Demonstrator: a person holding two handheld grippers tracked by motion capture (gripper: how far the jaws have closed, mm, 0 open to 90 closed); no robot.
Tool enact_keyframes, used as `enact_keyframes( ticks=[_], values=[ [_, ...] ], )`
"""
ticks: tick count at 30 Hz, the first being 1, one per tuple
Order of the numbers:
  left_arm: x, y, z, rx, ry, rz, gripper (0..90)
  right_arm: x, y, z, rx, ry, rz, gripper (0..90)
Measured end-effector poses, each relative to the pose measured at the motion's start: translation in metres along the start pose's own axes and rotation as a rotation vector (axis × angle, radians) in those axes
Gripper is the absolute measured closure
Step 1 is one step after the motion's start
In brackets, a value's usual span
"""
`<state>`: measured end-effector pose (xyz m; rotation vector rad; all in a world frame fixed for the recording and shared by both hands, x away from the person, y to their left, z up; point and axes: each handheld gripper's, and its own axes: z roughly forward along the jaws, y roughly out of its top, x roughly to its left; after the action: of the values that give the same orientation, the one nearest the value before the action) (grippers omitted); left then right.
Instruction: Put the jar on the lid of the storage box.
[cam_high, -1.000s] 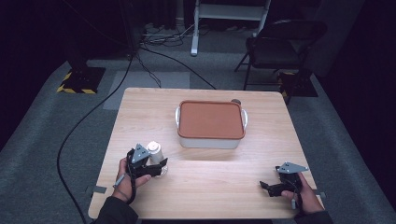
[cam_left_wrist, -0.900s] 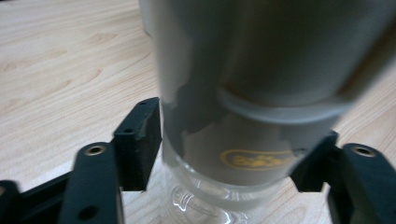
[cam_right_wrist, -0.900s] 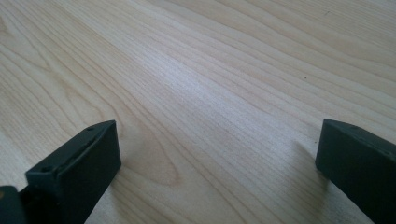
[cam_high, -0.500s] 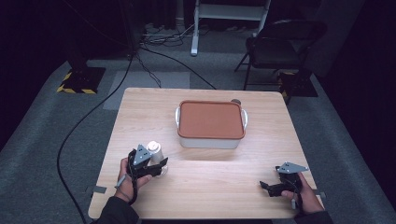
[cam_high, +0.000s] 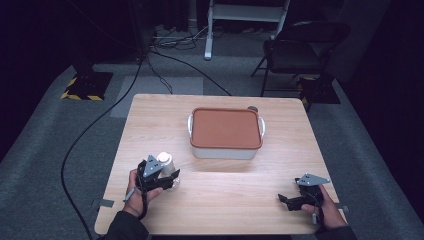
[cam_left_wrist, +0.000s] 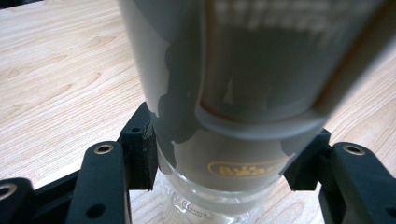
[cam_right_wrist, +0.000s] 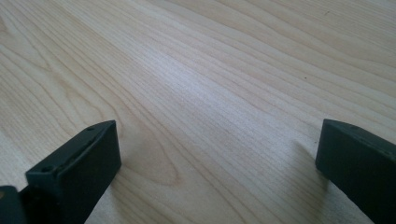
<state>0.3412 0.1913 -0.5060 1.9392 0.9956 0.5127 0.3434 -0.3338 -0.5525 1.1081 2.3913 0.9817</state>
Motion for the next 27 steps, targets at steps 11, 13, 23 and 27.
enact_keyframes(
  ticks=[11, 13, 23, 27],
  values=[
    [-0.006, 0.005, -0.003, 0.003, -0.009, 0.014, 40.4, 0.0, 0.0, 0.0, 0.0, 0.0, 0.0, 0.0],
    [-0.007, 0.007, -0.003, 0.0, -0.01, 0.007, 40.4, 0.0, 0.0, 0.0, 0.0, 0.0, 0.0, 0.0],
    [-0.018, 0.018, -0.002, 0.001, -0.032, 0.024, 40.5, 0.0, 0.0, 0.0, 0.0, 0.0, 0.0, 0.0],
    [-0.025, 0.025, 0.0, 0.004, -0.047, 0.036, 40.5, 0.0, 0.0, 0.0, 0.0, 0.0, 0.0, 0.0]
  ],
)
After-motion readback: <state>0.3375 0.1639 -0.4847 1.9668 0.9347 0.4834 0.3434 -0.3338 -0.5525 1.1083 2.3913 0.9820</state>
